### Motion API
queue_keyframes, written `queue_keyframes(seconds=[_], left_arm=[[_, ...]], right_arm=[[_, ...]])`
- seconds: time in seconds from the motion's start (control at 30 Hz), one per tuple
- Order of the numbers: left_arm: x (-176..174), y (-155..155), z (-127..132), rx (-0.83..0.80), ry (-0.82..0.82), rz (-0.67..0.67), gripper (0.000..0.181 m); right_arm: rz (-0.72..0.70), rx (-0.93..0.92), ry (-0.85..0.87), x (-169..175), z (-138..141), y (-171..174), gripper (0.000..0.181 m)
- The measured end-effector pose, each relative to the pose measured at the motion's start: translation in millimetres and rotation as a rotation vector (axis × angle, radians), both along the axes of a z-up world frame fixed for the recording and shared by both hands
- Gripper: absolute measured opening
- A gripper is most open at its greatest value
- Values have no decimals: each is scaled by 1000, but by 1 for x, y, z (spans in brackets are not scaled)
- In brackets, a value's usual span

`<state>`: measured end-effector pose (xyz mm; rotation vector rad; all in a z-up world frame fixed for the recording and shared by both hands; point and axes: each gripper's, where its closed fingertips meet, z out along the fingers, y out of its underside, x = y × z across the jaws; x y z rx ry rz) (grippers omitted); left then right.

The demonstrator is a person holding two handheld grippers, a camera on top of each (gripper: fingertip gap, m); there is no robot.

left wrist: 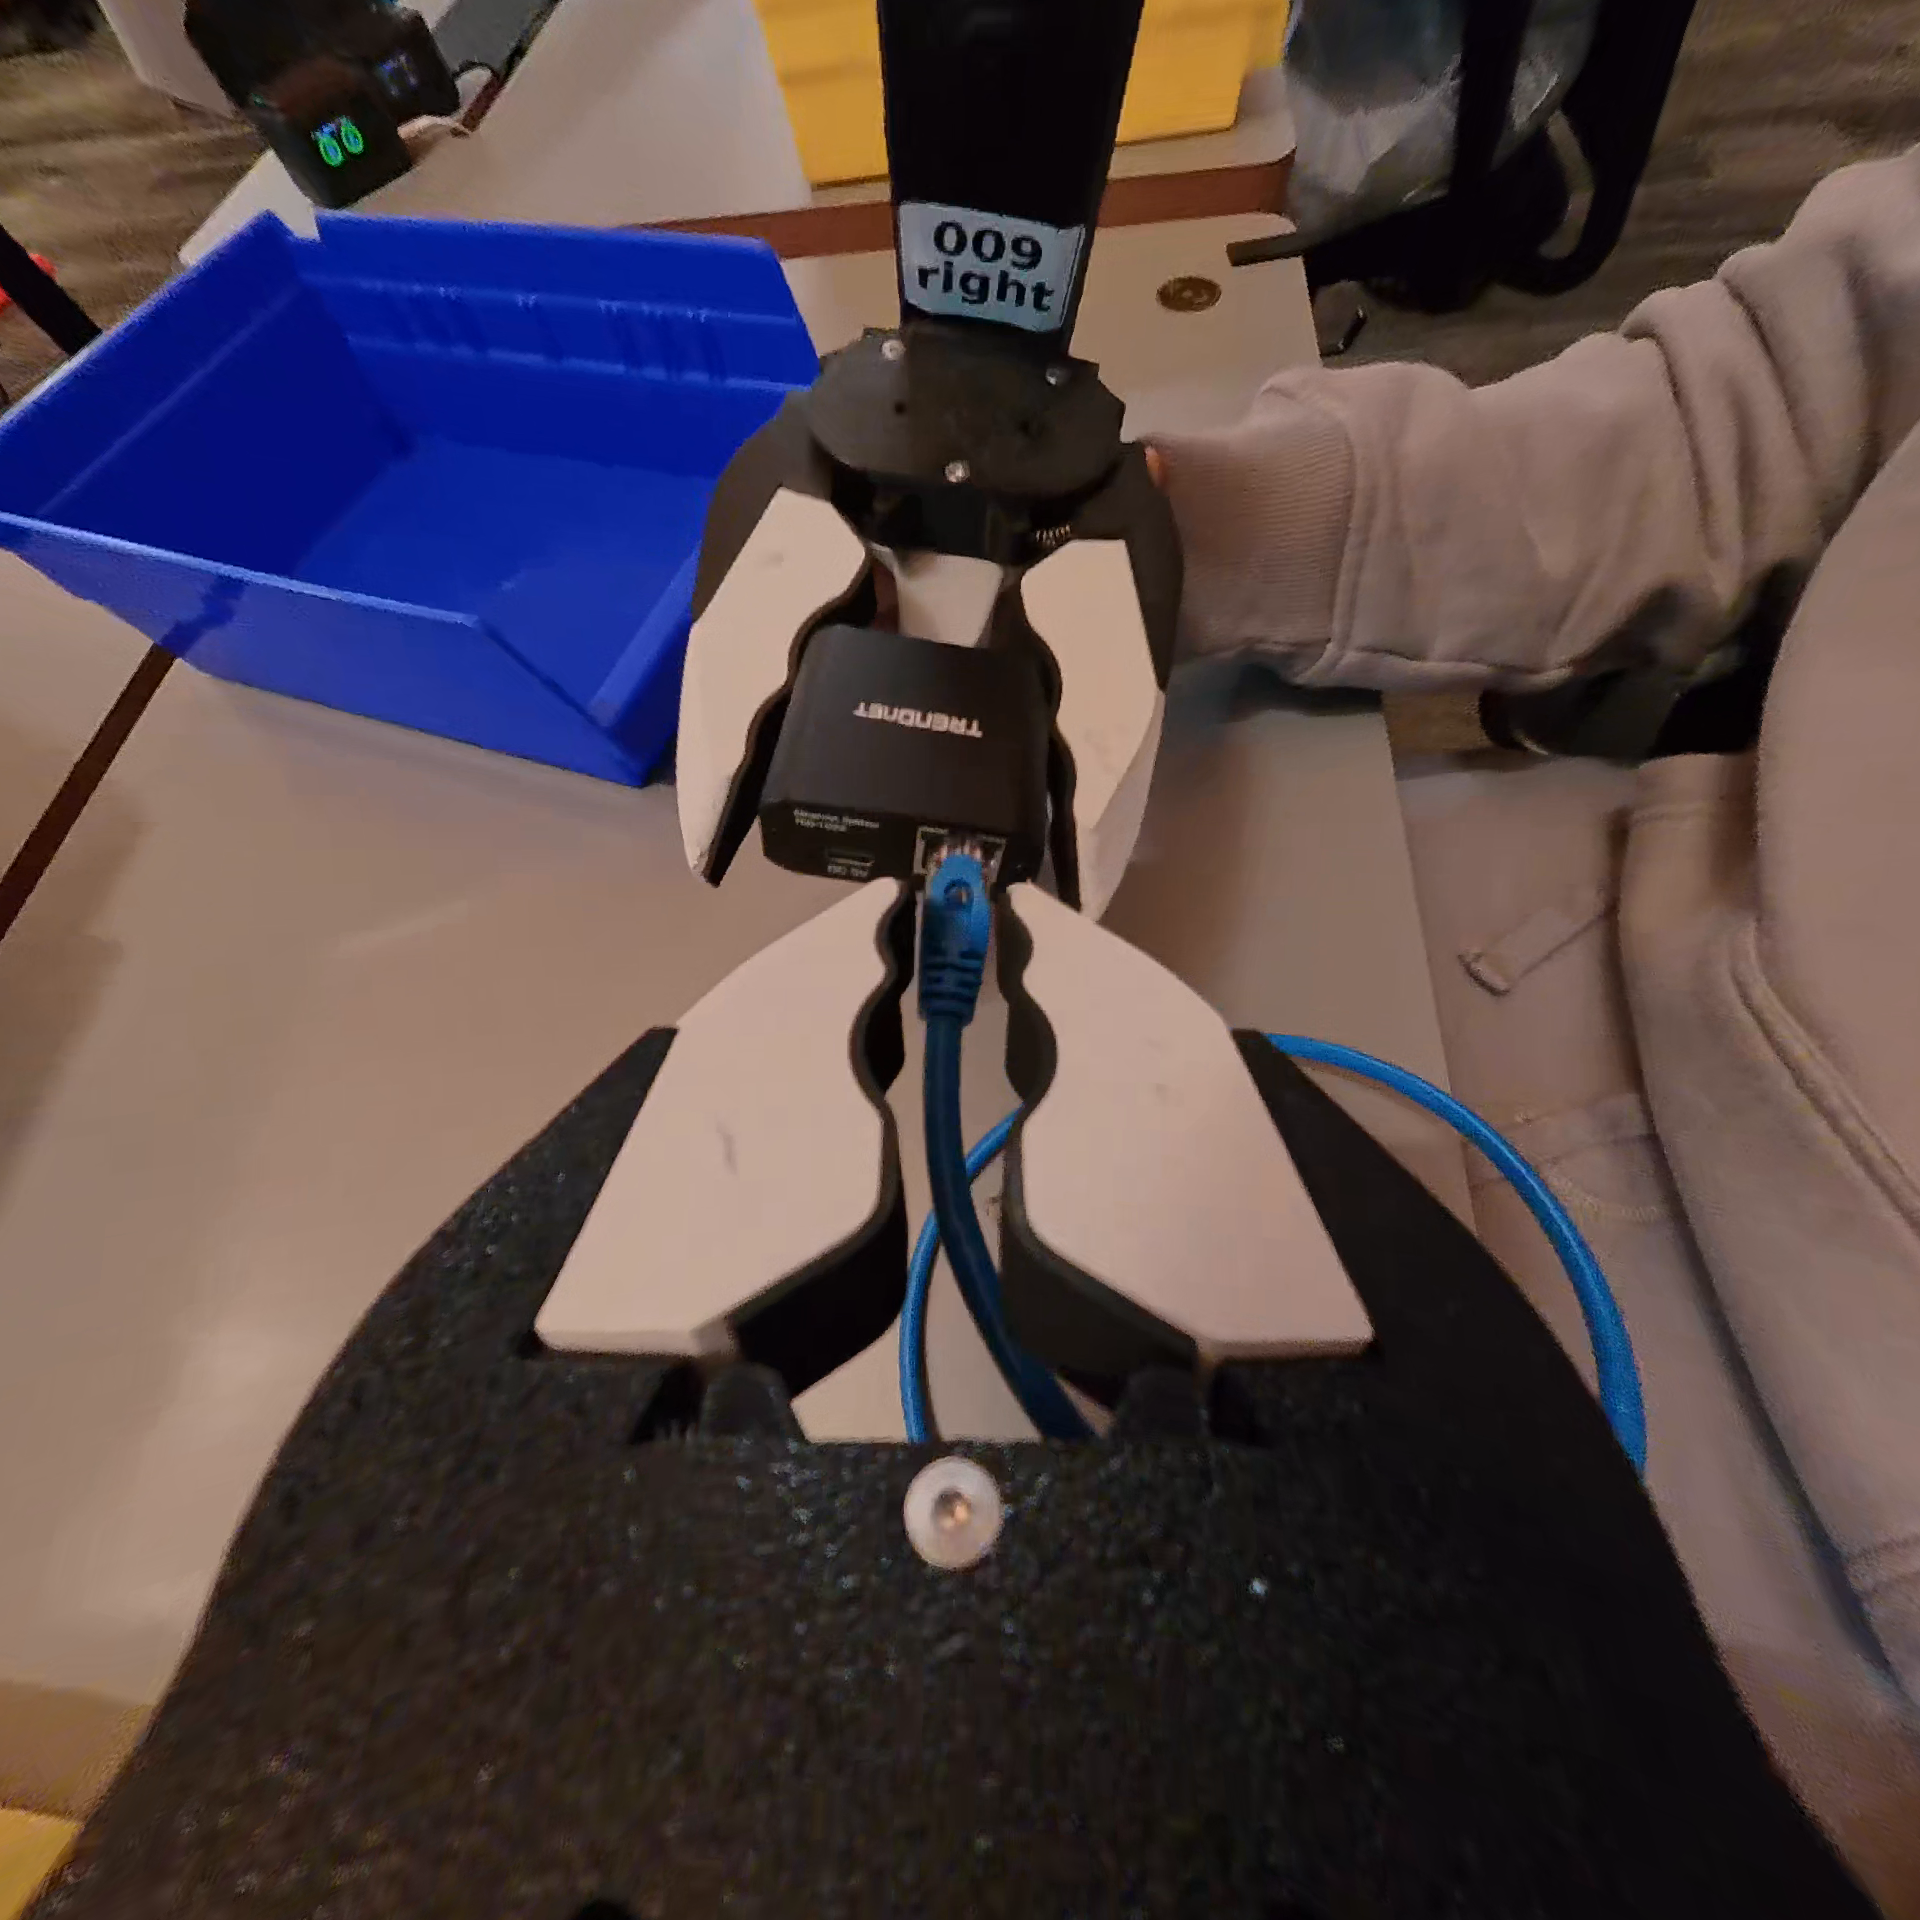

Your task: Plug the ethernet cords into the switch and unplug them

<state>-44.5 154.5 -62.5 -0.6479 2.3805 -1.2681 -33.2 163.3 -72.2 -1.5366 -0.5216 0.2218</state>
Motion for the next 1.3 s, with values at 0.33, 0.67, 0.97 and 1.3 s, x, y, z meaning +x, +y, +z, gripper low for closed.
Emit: queue_keyframes(seconds=[0.33, 0.67, 0.97, 1.3], left_arm=[[2, 1, 3, -25, -25, 11, 11], [-2, 8, -13, -44, 38, 3, 19], [-3, 9, -12, 45, -53, -2, 9], [-10, 14, -7, 115, -44, 4, 9]], right_arm=[[11, 57, 48, 2, 12, -4, 73], [41, 115, 81, -2, 21, -7, 73], [44, 91, 52, -4, 12, -6, 74], [53, 21, 66, -11, -3, 3, 74]])
